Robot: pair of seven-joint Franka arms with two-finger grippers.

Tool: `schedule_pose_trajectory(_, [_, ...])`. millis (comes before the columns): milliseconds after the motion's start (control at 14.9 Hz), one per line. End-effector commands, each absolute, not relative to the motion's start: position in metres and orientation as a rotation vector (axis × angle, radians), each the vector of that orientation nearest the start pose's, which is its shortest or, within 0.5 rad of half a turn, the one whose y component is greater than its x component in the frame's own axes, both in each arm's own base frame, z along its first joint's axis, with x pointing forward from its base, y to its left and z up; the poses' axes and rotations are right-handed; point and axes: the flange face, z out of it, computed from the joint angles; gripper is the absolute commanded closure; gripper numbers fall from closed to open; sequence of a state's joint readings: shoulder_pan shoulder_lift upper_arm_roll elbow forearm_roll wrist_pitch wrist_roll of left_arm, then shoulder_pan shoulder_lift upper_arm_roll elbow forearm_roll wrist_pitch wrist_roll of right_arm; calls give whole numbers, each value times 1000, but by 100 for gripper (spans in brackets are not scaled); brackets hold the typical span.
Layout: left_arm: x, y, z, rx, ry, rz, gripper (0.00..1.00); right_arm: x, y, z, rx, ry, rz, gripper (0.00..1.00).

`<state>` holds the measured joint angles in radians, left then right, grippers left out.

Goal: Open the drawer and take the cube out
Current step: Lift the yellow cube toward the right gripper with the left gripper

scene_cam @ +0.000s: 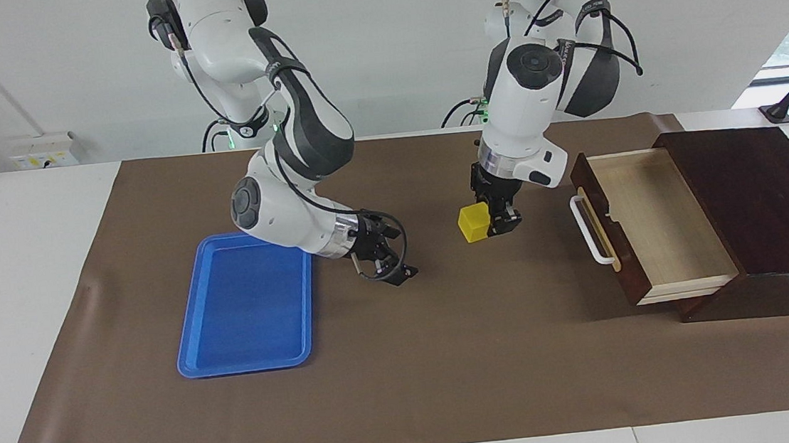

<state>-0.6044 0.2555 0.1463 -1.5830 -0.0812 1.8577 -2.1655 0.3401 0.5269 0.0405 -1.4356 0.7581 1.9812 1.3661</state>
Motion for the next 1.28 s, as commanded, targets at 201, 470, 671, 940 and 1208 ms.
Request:
schedule_pose_trajectory(201, [565, -297, 486, 1995, 2369, -71, 100, 640, 331, 425, -2094, 1530, 757, 0])
schedule_pose_trajectory(470, [566, -297, 486, 1985, 2373, -69, 100, 634, 364, 443, -2165, 1548, 762, 0])
schedule_pose_trajectory(671, [565, -298, 486, 1987, 2372, -69, 100, 638, 368, 454, -2169, 1572, 768, 0])
schedule_pose_trajectory(940, [566, -297, 486, 1984, 2372, -69, 100, 641, 369, 451, -2161, 1583, 767, 0])
schedule_pose_trajectory(1208, [565, -298, 486, 1986, 2371, -69, 100, 648, 372, 458, -2152, 1568, 748, 0])
